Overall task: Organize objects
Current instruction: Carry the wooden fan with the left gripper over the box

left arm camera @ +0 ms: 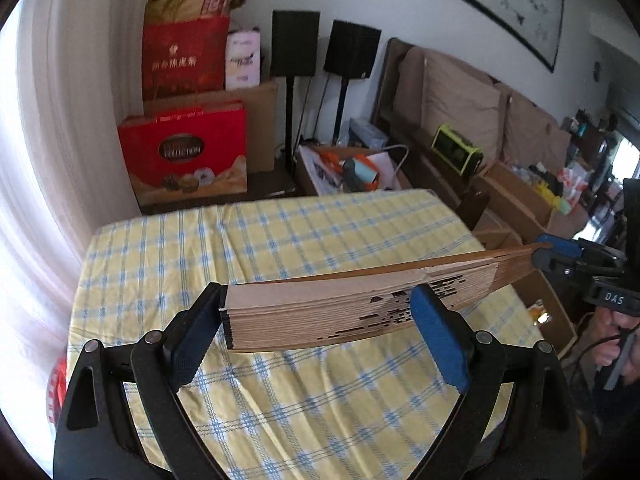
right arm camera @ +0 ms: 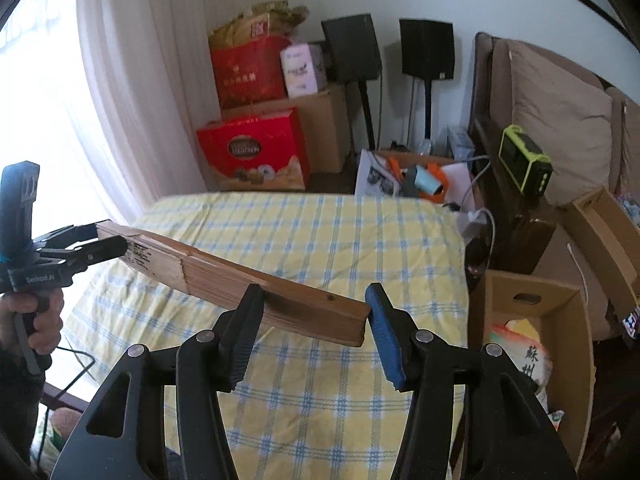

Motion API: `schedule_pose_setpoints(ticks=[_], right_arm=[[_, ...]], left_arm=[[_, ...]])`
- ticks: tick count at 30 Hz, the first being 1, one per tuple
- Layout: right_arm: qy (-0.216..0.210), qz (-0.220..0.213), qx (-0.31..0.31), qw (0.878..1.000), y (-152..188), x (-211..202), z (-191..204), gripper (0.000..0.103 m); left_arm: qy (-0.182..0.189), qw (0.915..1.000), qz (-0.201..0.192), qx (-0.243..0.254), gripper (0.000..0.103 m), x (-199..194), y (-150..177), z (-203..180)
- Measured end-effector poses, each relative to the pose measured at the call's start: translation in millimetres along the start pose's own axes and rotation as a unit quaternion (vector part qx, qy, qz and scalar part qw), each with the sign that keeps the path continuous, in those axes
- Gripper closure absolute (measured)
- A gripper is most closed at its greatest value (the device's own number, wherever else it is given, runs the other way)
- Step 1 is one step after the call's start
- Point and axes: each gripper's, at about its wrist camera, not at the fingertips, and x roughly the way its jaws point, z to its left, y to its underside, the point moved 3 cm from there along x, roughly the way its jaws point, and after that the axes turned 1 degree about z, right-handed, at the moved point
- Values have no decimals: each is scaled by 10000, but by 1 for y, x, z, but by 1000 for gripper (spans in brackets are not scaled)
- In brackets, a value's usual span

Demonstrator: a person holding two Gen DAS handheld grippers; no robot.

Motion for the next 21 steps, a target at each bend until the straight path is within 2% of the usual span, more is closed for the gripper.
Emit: schedule_pose_setpoints(ticks=[7, 14, 21], right_arm=[[42, -348, 116, 9993, -10, -40, -7, 48], [-7, -427, 390, 9983, -4, -59, -20, 48], [75, -527, 623, 9966, 3, -83, -44, 48]], left_arm=[[7, 9999, -112, 19, 11, -25, -15, -26], [-46, 9998, -47, -165, 10, -31, -22, -46], [-34, 9999, -105, -11, 10, -33, -29, -85]])
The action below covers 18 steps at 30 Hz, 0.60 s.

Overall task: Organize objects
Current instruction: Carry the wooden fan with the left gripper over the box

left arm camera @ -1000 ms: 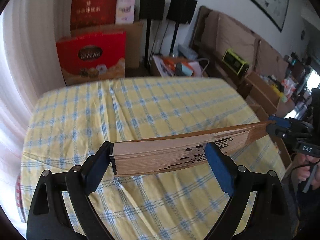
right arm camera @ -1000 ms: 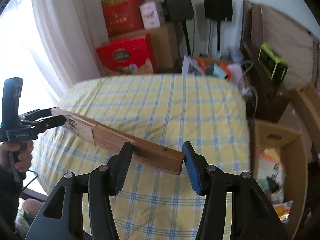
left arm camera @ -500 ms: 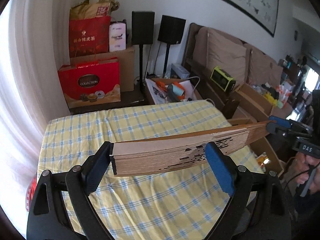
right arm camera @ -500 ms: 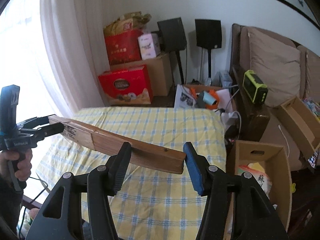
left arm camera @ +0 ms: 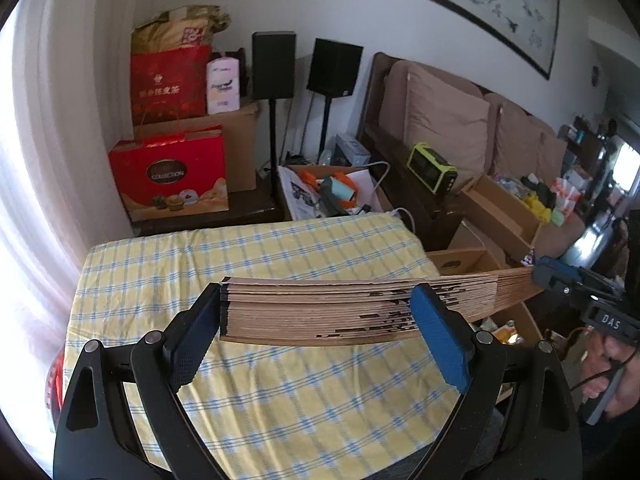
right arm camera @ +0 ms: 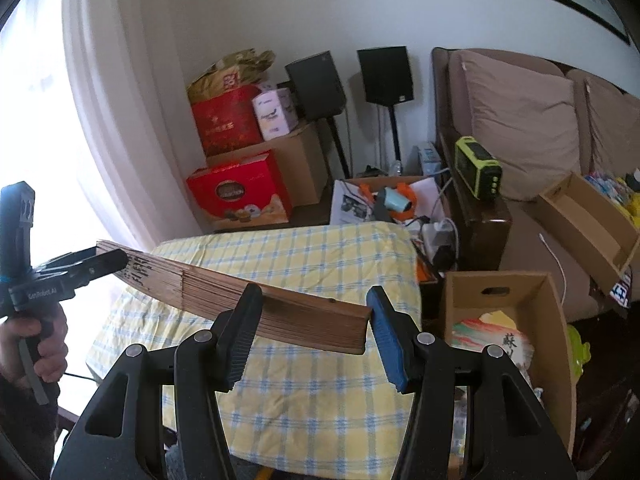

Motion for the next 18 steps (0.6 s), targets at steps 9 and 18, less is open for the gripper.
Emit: schedule_pose_setpoints(ticks=[9, 18], right_arm=[[224, -138, 390, 9989, 13, -27, -42, 48], [391, -130, 910, 9950, 33, -41, -96, 49]], left_arm=[[85, 9999, 104, 87, 10, 17, -6, -45], [198, 9992, 154, 305, 10, 48, -9, -104]])
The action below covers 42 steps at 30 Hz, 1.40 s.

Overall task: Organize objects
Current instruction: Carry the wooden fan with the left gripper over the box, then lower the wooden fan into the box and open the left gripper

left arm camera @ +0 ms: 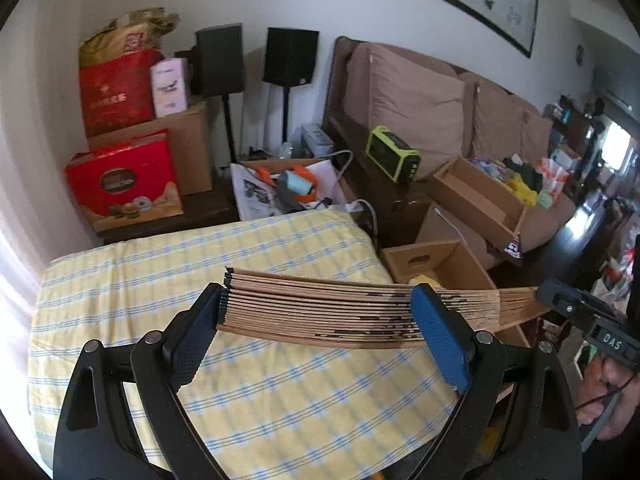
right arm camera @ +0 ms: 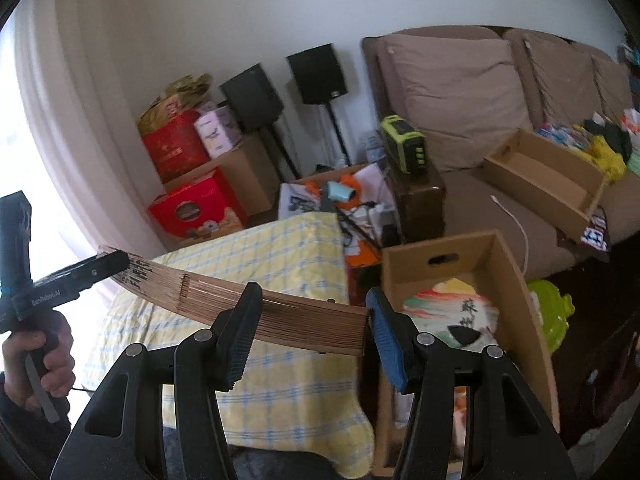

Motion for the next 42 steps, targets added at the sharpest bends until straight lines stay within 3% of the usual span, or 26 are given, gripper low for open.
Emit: schedule_pose_setpoints(ticks=[8, 13, 18, 19, 22, 25, 28, 36, 42], right_arm=[[414, -101, 517, 9978, 5, -20, -72, 50], [735, -107, 925, 9929, 20, -27, -134, 56], [1112, 441, 1841, 9756, 73, -6, -217, 55], [1158, 614, 1979, 9714, 89, 0, -230, 55], [1193, 1110, 2086, 9643, 127, 14, -249, 75], [1026, 1524, 1888, 9647, 152, 28, -239, 75], [940, 1643, 1635, 9682, 157, 35, -224, 75], [902, 1544, 1446, 9732, 149, 22, -206, 74], [1095, 1307, 1354, 9760, 134, -17, -192, 74]], left_arm=[[270, 9991, 137, 295, 11, 53, -20, -81], [670, 9961, 414, 389, 18, 119, -25, -141], [888, 9880, 1088, 650, 20, 199, 2, -197], [928, 9860, 1194, 708, 27, 210, 9, -204], [1384, 9752, 1608, 626, 34, 232, 31, -220], [1229, 9759, 1575, 882, 34, 233, 42, -231], [1164, 9774, 1471, 976, 32, 221, 41, -228], [1258, 9802, 1288, 829, 26, 174, 14, -201], [1025, 9832, 1146, 981, 21, 118, 16, -190]])
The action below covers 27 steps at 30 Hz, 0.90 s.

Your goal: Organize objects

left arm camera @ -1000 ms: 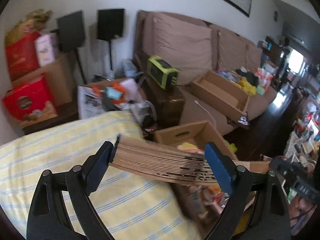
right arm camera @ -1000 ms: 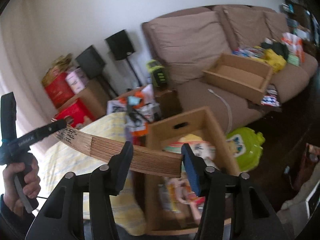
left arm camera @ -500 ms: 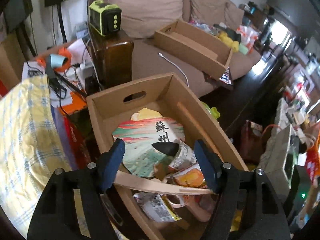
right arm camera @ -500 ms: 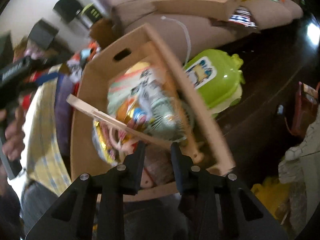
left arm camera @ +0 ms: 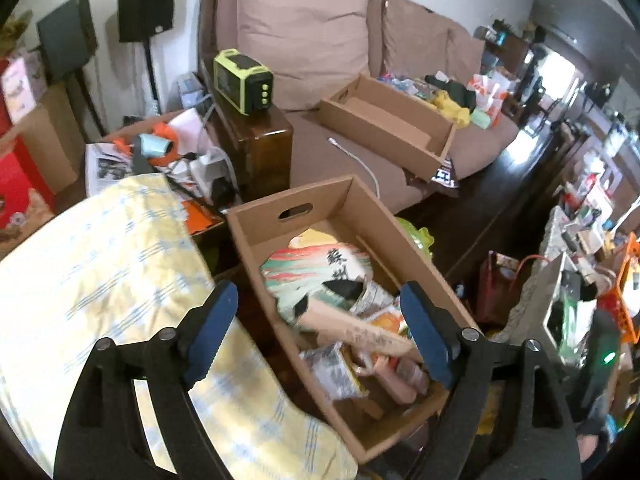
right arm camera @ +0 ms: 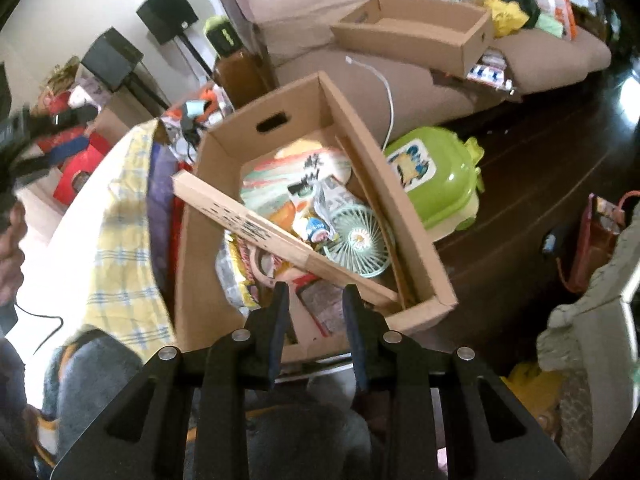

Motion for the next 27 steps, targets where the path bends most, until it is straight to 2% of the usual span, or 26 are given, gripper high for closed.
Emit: schedule_pose_setpoints(ticks=[11, 16, 19, 22, 27], right_arm=[[227, -700, -352, 9967, -6, -108, 60, 74], [552, -841, -668, 9927, 1, -143, 91, 69], [680, -938, -750, 9904, 7, -160, 103, 58], [549, -968, -680, 9915, 12, -170, 113, 39], [689, -999, -574, 9910, 17, -175, 128, 32]], left_arm=[[-213, 9992, -323, 74, 19, -97, 37, -15], [-467, 9980, -387, 177, 5, -135, 58, -19], [-709, 9964, -420, 183, 1, -154, 67, -17], [-635, 9965, -448, 317, 0, -164, 74, -20], [-583, 9964, -381, 479, 0, -174, 86, -23]])
